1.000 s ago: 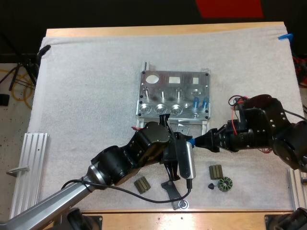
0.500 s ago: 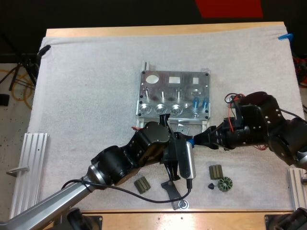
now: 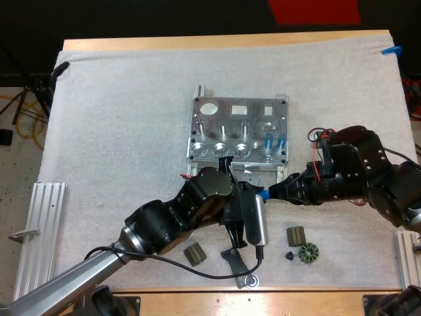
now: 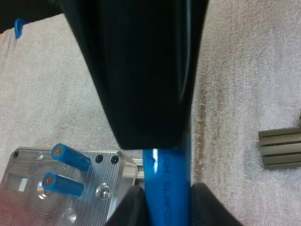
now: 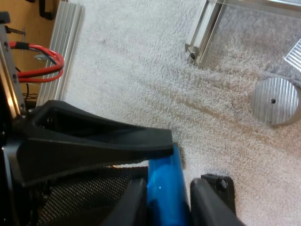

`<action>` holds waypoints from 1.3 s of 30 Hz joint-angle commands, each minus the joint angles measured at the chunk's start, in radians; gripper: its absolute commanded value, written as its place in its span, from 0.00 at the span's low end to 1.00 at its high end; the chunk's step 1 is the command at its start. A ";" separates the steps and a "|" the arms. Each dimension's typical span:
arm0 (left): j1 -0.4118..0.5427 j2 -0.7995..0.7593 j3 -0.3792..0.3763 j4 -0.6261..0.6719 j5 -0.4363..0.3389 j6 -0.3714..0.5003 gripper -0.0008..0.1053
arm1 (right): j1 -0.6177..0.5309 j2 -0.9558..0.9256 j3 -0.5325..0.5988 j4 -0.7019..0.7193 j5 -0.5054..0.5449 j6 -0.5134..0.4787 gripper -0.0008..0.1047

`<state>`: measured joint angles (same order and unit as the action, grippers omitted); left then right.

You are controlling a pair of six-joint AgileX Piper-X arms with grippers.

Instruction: Load cells from right to left

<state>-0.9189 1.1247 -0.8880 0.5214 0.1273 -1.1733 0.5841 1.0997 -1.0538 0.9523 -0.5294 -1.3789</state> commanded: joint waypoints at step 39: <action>0.000 -0.324 -0.006 0.280 -0.397 -0.813 0.63 | 0.001 -0.003 -0.046 0.111 0.134 -0.307 0.07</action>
<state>-0.9189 0.8080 -0.8880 0.7864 -0.2384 -1.9547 0.5841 1.0997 -1.0853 1.0580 -0.4023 -1.6633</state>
